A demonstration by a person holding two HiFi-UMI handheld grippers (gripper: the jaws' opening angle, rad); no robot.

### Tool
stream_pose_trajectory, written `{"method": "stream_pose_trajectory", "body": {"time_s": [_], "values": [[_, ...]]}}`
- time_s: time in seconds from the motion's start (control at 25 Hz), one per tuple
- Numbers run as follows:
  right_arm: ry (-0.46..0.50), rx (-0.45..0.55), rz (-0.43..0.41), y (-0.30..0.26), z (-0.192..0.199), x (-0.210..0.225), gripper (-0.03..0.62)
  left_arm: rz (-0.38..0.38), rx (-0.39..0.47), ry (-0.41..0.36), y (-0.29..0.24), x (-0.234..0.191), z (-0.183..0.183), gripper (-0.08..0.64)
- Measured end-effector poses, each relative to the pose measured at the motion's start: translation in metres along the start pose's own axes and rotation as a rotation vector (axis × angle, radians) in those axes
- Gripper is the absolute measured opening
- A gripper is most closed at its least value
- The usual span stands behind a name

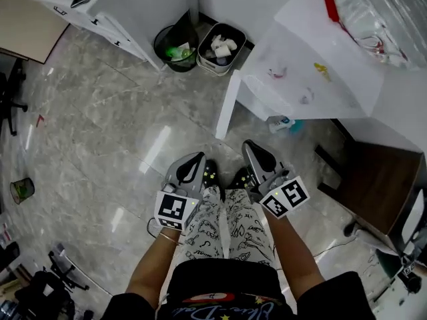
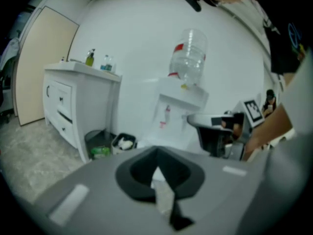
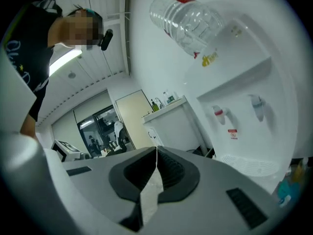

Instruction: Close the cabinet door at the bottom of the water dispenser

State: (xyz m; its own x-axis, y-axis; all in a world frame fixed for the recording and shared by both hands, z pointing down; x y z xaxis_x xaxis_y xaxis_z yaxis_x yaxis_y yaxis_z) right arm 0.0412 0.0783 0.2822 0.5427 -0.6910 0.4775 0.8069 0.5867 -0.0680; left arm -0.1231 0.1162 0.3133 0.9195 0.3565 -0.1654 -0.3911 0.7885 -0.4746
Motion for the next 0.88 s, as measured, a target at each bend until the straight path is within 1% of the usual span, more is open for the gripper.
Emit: {"method": "stream_pose_trajectory", "body": {"time_s": [0.08,0.16,0.24,0.32,0.44,0.52,0.6,0.72,0.8,0.88], "values": [[0.0,-0.041,0.009,-0.012,0.022,0.016,0.017,-0.023,-0.032,0.031,-0.029,-0.012,0.027,-0.003],[-0.029,-0.056,0.016,-0.019,0.044,0.028,0.017,-0.036,-0.057,0.053,-0.05,-0.02,0.051,-0.003],[-0.044,-0.056,0.021,-0.027,0.063,0.047,0.017,-0.031,-0.057,0.026,-0.076,-0.025,0.068,-0.003],[-0.032,-0.074,0.027,-0.034,0.08,0.07,0.017,-0.023,-0.06,-0.008,-0.104,-0.027,0.086,-0.003],[-0.034,-0.097,0.053,-0.039,0.105,0.1,0.017,-0.006,-0.105,-0.027,-0.134,-0.031,0.115,-0.003],[-0.053,-0.103,0.063,-0.04,0.113,0.114,0.017,0.009,-0.149,-0.064,-0.148,-0.033,0.134,-0.003],[-0.062,-0.104,0.051,-0.038,0.114,0.123,0.017,0.015,-0.191,-0.098,-0.162,-0.035,0.154,-0.003],[-0.067,-0.105,0.03,-0.038,0.116,0.131,0.017,0.018,-0.232,-0.124,-0.179,-0.037,0.176,-0.003],[-0.059,-0.109,0.035,-0.036,0.117,0.136,0.017,0.011,-0.244,-0.126,-0.187,-0.037,0.182,-0.003],[-0.068,-0.095,0.064,-0.029,0.117,0.142,0.017,0.005,-0.246,-0.116,-0.193,-0.036,0.184,-0.003]]}}
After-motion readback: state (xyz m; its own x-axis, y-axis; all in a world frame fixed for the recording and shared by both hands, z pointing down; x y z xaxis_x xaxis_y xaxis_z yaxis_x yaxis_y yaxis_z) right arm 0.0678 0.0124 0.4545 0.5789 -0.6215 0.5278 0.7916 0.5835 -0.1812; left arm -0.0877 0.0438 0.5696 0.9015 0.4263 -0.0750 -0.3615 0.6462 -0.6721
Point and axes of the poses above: the fingertips, and each gripper's own axes: y backward along the fingers, x to its right, z out of its underside, the point moved 5 cm from there along y, backward along the fingers, and after that the axes turned 10 degrees about -z, right-handed, at the moved point
